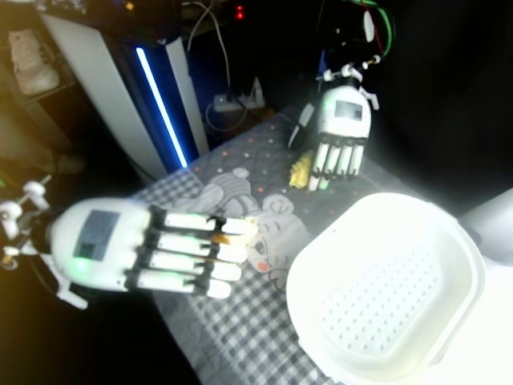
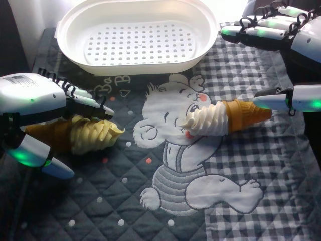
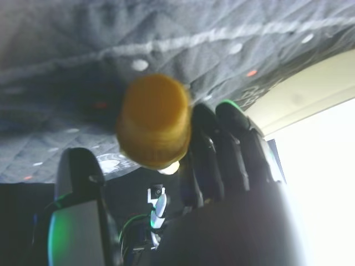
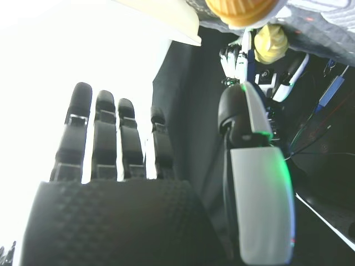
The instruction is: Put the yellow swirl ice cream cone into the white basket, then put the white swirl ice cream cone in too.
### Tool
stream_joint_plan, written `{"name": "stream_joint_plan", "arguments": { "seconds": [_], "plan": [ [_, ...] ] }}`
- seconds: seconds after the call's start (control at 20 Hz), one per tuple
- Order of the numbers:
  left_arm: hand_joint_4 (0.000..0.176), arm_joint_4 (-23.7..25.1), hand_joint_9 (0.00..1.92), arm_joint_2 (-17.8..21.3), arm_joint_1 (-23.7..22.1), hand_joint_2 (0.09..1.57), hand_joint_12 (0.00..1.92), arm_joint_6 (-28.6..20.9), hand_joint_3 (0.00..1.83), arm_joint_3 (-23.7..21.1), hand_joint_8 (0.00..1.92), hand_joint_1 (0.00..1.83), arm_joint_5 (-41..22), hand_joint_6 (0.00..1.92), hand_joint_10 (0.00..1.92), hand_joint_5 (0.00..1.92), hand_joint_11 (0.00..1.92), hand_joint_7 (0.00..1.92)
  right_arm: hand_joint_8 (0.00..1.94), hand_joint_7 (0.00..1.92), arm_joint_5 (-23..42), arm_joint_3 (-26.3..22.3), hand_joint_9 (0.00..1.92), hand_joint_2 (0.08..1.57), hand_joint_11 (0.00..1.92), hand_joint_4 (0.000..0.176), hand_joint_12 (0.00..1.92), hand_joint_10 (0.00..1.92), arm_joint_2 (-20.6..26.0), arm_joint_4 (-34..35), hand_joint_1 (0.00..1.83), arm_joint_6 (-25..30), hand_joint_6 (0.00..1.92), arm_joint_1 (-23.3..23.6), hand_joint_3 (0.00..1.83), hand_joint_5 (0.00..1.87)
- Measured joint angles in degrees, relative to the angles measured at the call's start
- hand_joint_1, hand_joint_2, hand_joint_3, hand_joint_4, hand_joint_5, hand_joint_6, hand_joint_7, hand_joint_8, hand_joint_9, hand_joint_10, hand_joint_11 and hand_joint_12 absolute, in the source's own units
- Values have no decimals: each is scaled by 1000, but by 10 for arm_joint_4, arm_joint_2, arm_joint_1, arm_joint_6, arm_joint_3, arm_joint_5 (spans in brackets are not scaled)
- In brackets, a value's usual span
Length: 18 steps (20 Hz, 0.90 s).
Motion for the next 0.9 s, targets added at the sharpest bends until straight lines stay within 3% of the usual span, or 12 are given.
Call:
{"name": "stream_joint_plan", "arguments": {
  "seconds": [0.2,0.3,0.35,0.4,0.45,0.5,0.55,0.6,0.65,0.8,0.85,0.9],
  "plan": [
    [1,3,389,-6,-1,1038,1681,4,3,7,737,1103,23,0,1315,435,427,438,2,153,0,0,203,1109,0,110,748,1,0,0,792,0,1,0,0,177],
    [0,0,602,-9,-5,1005,1370,14,0,9,384,1208,25,14,924,622,595,673,2,141,0,0,195,1117,0,114,700,1,0,0,772,2,1,0,2,155],
    [0,-1,539,-10,-8,1064,1439,17,4,11,358,1220,25,10,1059,661,512,670,2,147,0,0,203,1116,0,119,739,3,0,0,777,3,1,0,1,156],
    [0,-2,545,-10,-8,1175,1576,18,6,13,1152,1303,26,10,1313,693,520,741,4,152,0,0,204,1116,0,113,748,3,0,0,778,4,3,0,0,162],
    [0,-5,603,-10,-8,1185,1633,17,0,15,1281,1330,28,15,1406,723,568,783,4,153,0,0,205,1118,0,103,751,3,0,0,783,4,3,0,1,163],
    [0,-7,720,-12,-8,1209,1658,17,18,17,1347,1239,31,1038,1472,740,718,768,3,159,0,0,209,1120,0,97,776,3,0,0,779,5,2,0,1,166],
    [0,-14,784,-14,-8,1221,1623,18,2,16,1449,1208,31,1135,1450,757,794,797,5,165,0,0,213,1123,0,89,780,4,0,0,776,6,3,0,2,170],
    [0,-23,799,-14,-10,1227,1616,24,0,18,1483,1198,32,1132,1357,773,797,784,6,172,0,0,220,1118,0,85,783,7,0,0,794,7,6,0,0,180],
    [0,-39,967,-14,-11,1172,1467,37,0,19,1248,1208,36,1059,1179,923,963,843,8,179,0,0,224,1116,0,82,785,7,0,0,811,7,8,0,0,190],
    [0,-88,962,-7,-22,1130,1727,60,0,21,1404,1184,24,996,1604,962,1017,813,3,177,0,0,220,1119,0,76,778,3,0,0,822,8,4,0,0,199],
    [0,-104,954,-1,-29,1148,1693,61,0,21,1398,1241,4,831,1508,974,973,869,2,178,0,0,220,1117,0,78,785,2,0,0,818,8,4,0,0,203],
    [0,-116,892,4,-40,1144,1811,62,13,21,1393,1170,-19,1044,1650,925,936,814,0,173,0,0,217,1121,0,90,786,1,0,0,806,8,0,0,0,194]
  ]
}}
